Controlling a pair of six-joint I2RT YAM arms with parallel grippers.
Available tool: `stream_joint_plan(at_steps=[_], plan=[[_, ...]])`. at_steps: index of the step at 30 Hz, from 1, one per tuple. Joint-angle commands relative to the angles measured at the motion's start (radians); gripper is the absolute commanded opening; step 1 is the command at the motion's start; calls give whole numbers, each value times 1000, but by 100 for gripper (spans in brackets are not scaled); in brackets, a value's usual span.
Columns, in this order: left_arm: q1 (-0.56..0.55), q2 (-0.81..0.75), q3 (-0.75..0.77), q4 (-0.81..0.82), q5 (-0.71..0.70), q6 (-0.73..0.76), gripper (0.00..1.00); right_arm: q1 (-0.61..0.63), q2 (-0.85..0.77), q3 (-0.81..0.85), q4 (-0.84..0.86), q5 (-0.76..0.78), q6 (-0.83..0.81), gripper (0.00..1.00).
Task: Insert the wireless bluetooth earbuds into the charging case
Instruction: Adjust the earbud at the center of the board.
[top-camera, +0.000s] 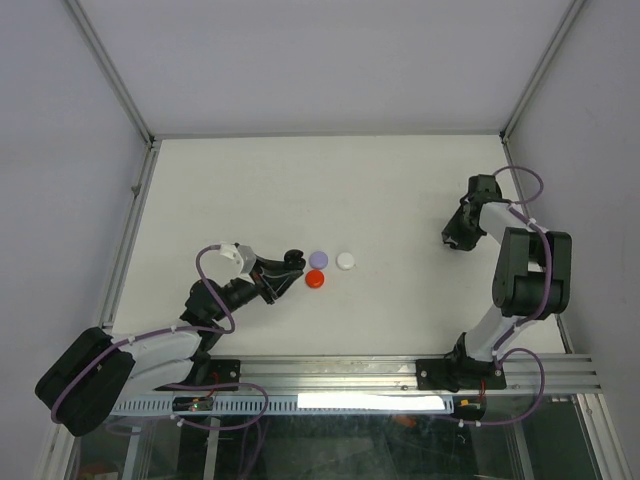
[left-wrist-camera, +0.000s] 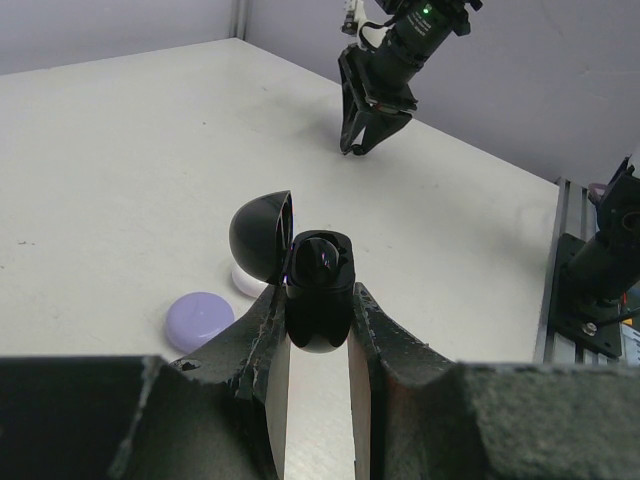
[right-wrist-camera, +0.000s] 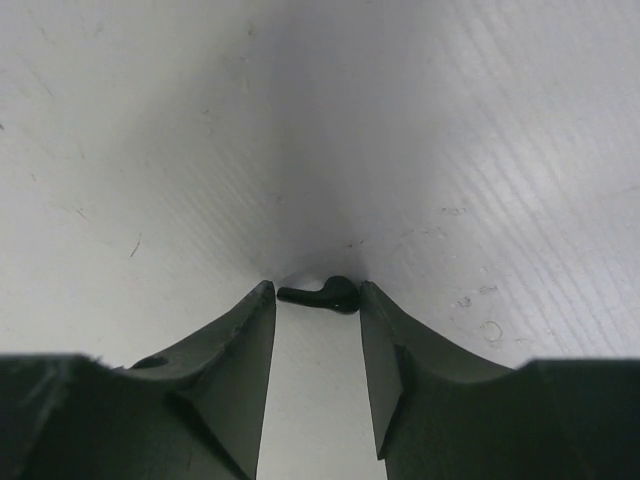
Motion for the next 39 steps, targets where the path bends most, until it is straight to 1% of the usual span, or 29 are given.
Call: stream_joint_plan(at_steps=[1,5,9,12,15,17,24,30,33,36,39], plan=[[-3,6,19,59,26,-18,2,50,36,51,-61,18,-66,41],[-4,8,17,63,24,-18,2,94,50,74,-80,54,-97,38],[-3,13,17,64,24,-18,2,113,84,110,-100,93,-124,33],[-4,19,15,66,26,-17,2,117,107,137,-111,107,-130,33],[-3,22,15,66,28,-19,2,120,116,156,-114,106,-147,35],[-4,19,16,66,29,-22,2,129,110,161,-112,71,-164,35],[-4,20,17,66,32,-24,2,196,86,161,-93,12,-207,40],[-3,17,17,66,35,-31,2,265,96,191,-85,-33,-222,40],[-4,13,17,67,35,-36,2,298,95,210,-81,-17,-235,42],[-3,11,15,62,35,-39,2,304,81,225,-91,1,-255,42],[-3,5,16,53,36,-40,2,303,53,242,-118,53,-280,43]])
